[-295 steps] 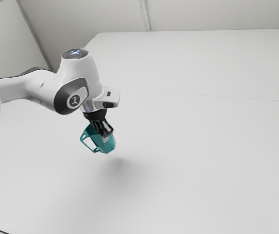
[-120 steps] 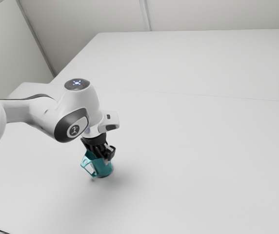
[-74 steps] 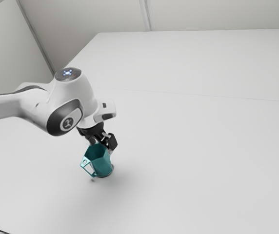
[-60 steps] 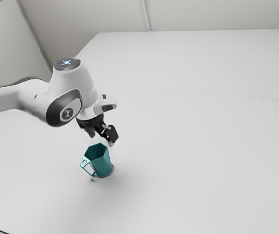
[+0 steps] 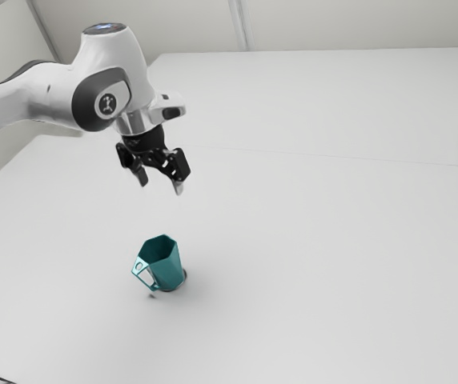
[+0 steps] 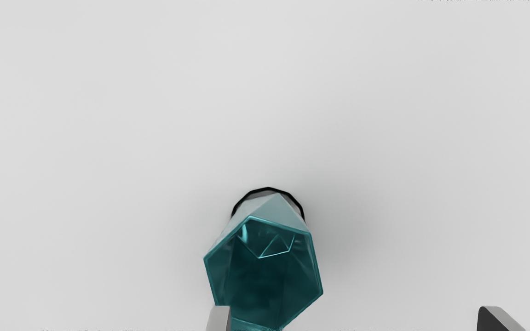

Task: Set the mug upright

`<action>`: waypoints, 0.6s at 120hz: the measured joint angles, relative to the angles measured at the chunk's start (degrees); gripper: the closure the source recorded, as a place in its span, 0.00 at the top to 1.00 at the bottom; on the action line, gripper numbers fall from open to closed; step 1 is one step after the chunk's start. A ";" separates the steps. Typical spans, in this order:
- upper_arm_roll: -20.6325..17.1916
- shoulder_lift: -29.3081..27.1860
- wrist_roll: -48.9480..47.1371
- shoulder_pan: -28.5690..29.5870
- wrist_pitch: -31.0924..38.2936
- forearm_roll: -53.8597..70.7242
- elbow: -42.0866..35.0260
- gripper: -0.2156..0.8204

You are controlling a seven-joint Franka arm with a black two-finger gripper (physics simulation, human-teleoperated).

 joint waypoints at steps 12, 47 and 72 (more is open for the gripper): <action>0.04 1.65 0.00 0.60 -2.98 -0.13 3.56 0.77; 1.02 3.87 -0.05 1.40 -10.89 0.21 13.83 0.77; 1.11 4.07 0.02 2.57 -15.62 0.61 18.73 0.78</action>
